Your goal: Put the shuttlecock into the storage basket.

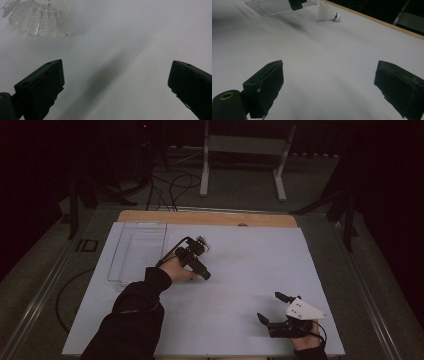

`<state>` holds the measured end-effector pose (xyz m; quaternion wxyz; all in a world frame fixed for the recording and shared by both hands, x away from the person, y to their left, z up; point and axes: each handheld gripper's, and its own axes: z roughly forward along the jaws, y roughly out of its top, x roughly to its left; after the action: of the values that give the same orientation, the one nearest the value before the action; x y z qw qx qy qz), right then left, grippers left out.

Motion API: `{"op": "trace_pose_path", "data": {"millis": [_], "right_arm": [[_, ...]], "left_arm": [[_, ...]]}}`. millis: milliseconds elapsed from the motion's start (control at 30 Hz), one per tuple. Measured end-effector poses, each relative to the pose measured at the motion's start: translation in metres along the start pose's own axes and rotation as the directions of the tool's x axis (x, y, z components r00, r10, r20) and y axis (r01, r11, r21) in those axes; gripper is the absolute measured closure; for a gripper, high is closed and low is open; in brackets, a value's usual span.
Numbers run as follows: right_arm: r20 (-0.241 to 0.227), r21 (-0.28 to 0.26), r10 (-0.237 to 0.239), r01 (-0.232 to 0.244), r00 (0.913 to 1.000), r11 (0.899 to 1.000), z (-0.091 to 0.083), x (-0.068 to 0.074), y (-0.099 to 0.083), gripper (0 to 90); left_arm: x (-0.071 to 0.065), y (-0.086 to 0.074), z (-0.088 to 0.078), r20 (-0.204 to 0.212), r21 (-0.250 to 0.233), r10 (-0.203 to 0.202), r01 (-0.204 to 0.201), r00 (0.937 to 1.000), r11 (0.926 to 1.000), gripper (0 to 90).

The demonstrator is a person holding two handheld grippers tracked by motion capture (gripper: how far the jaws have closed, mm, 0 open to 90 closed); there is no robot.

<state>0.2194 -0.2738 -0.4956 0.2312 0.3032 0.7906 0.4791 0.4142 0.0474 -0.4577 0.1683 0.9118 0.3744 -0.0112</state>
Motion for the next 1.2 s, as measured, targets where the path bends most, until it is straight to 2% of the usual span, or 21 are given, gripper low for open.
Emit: {"op": "trace_pose_path", "data": {"millis": [67, 200, 267, 300, 367, 500, 633, 700, 833, 933, 1033, 1100, 1133, 1167, 1200], "right_arm": [[0.0, 0.0, -0.001, 0.001, 1.0, 1.0, 0.0, 0.0, 0.0, 8.8], [-0.004, 0.001, -0.001, 0.001, 1.0, 1.0, 0.001, 0.0, 0.0, 8.8], [-0.004, 0.0, 0.0, 0.0, 1.0, 1.0, 0.001, 0.0, 0.0, 8.8], [-0.004, 0.0, 0.0, 0.0, 1.0, 1.0, 0.001, 0.0, 0.0, 8.8], [-0.004, -0.001, -0.003, 0.003, 1.0, 1.0, 0.0, 0.0, 0.0, 8.8], [-0.008, -0.001, -0.002, 0.002, 1.0, 1.0, 0.001, 0.001, 0.0, 8.8], [-0.008, -0.002, -0.002, 0.002, 1.0, 1.0, 0.0, 0.001, 0.0, 8.9], [-0.01, 0.0, -0.001, 0.001, 1.0, 1.0, 0.001, 0.001, 0.0, 8.8], [-0.011, -0.002, -0.001, 0.001, 0.9999, 1.0, 0.0, 0.001, 0.0, 8.8], [-0.013, -0.001, 0.005, -0.005, 0.9999, 1.0, 0.001, 0.0, 0.0, 8.8], [-0.014, 0.003, 0.005, -0.005, 0.9999, 1.0, 0.001, 0.001, -0.001, 8.8], [-0.015, 0.001, 0.003, -0.003, 0.9999, 1.0, 0.001, 0.001, 0.0, 8.9], [-0.014, 0.0, 0.002, -0.002, 0.9999, 1.0, 0.0, 0.001, 0.0, 8.9], [-0.014, -0.001, 0.002, -0.002, 0.9999, 1.0, 0.0, 0.001, 0.0, 8.9], [-0.014, 0.0, 0.004, -0.004, 0.9999, 1.0, 0.0, 0.001, -0.001, 8.9]], "left_arm": [[0.002, 0.003, 0.001, -0.006, 0.0, -0.01, 0.01, 0.9999, 1.0, 2.2], [0.009, 0.01, -0.002, 0.01, -0.036, -0.075, 0.076, 0.9971, 0.9965, 3.9], [0.01, 0.011, -0.003, 0.014, -0.047, -0.088, 0.088, 0.996, 0.995, 6.8], [0.013, 0.013, -0.004, -0.002, -0.057, -0.105, 0.105, 0.9945, 0.9929, 6.8], [0.015, 0.015, -0.004, -0.004, -0.064, -0.12, 0.119, 0.9928, 0.9908, 10.7], [0.018, 0.018, -0.001, 0.002, -0.06, -0.123, 0.123, 0.9924, 0.9906, 18.4], [0.02, 0.021, 0.005, -0.033, -0.056, -0.15, 0.148, 0.9882, 0.9875, 24.1], [0.023, 0.022, 0.008, -0.023, -0.058, -0.159, 0.157, 0.9871, 0.9859, 25.4], [0.026, 0.024, 0.013, -0.021, -0.067, -0.165, 0.164, 0.986, 0.9842, 34.8], [0.029, 0.025, 0.016, -0.014, -0.078, -0.186, 0.185, 0.9824, 0.9797, 41.1], [0.03, 0.027, 0.021, -0.024, -0.087, -0.199, 0.197, 0.9796, 0.9766, 43.6], [0.031, 0.028, 0.025, -0.043, -0.09, -0.216, 0.211, 0.9755, 0.9733, 45.1], [0.032, 0.028, 0.026, -0.049, -0.084, -0.212, 0.207, 0.9761, 0.9747, 46.0], [0.032, 0.029, 0.028, -0.054, -0.086, -0.22, 0.215, 0.9741, 0.9729, 47.0], [0.033, 0.029, 0.029, -0.044, -0.089, -0.22, 0.216, 0.9744, 0.9723, 47.8]]}}
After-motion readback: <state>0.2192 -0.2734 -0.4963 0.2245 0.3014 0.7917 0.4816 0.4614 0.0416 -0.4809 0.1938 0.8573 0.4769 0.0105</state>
